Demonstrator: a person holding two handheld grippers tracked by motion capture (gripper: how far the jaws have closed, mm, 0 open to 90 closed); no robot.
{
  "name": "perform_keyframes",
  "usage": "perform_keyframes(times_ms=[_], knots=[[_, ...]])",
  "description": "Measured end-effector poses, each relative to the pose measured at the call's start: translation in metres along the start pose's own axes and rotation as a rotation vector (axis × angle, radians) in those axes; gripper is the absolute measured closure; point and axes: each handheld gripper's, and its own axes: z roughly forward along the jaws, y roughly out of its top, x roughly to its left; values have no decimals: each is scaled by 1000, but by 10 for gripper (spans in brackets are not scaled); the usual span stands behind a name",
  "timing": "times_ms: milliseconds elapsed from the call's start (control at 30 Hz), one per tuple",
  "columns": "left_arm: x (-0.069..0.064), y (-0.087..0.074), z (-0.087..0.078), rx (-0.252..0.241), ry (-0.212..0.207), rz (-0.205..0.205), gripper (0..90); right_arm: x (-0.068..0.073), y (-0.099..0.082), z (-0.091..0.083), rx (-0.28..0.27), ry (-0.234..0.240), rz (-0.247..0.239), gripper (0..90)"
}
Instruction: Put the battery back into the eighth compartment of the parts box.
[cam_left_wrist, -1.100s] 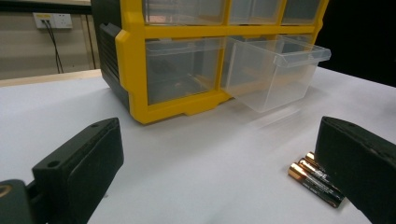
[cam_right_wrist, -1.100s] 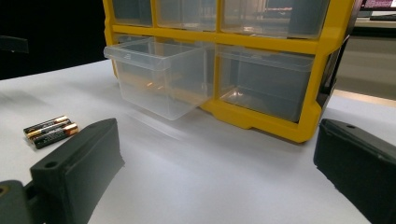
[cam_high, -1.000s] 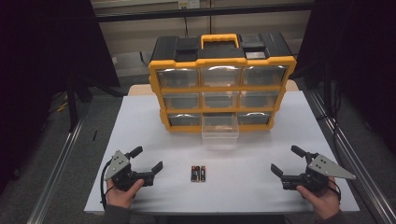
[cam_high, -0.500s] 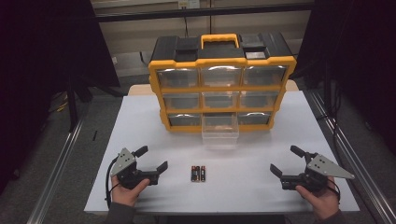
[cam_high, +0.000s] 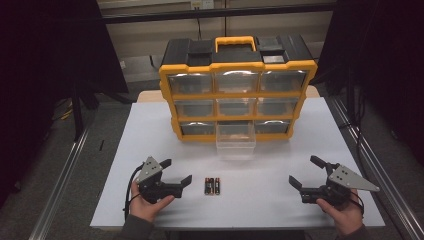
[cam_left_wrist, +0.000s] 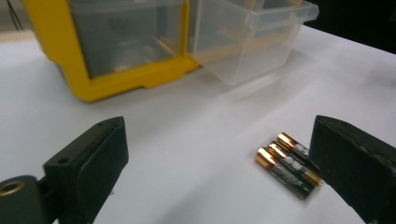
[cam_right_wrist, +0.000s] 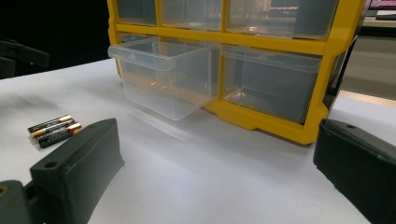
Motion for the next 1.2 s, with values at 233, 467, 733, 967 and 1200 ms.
perform_keyframes(times_ms=[233, 467, 733, 967, 1200], knots=[[-15, 3, 19, 121, -20, 17, 145, 0, 1, -1, -2, -4, 0, 7], [-29, 6, 34, 229, -33, 88, 247, 0, 1, -1, 0, 5, -3, 8], [-39, 7, 43, 307, -53, 55, 451, 0, 1, -1, 4, 9, 0, 10], [-39, 4, 46, 336, -58, 39, 537, 1, 1, -1, 5, 14, 2, 11], [-40, 3, 49, 393, -44, 26, 638, 0, 1, -1, 4, 19, -2, 12]])
